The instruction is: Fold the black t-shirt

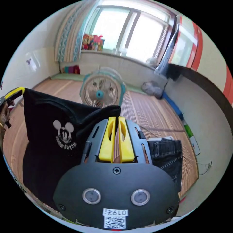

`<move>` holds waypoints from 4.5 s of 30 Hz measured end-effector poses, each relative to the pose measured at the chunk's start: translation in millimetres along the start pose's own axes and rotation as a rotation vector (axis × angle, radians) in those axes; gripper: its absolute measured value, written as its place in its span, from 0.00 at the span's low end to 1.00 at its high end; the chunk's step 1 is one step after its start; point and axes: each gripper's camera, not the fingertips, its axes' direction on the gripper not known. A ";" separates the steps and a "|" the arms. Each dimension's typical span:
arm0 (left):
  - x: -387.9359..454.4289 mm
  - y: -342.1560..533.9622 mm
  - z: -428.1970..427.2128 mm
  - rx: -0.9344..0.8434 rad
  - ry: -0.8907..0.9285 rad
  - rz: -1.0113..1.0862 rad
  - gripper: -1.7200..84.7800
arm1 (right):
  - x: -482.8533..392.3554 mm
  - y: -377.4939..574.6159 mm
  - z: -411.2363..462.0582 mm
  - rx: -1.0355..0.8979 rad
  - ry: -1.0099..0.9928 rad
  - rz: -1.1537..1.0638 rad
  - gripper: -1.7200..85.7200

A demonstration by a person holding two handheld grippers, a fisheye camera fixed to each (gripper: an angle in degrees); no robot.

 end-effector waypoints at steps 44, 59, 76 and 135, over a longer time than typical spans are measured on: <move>112.1 320.8 106.7 -0.408 0.267 0.007 0.03 | -167.0 362.2 14.3 -0.267 -0.410 -0.387 0.07; 161.5 353.2 96.4 -0.396 0.065 -0.007 0.03 | -152.0 411.6 -14.0 -0.257 -0.359 -0.211 0.06; 147.0 332.4 51.2 -0.353 -0.066 -0.098 0.03 | -4.0 420.9 -55.4 -0.168 -0.184 0.031 0.10; -100.6 291.4 115.9 -0.451 0.052 -0.080 0.12 | 42.2 370.9 6.9 -0.212 -0.191 -0.212 0.09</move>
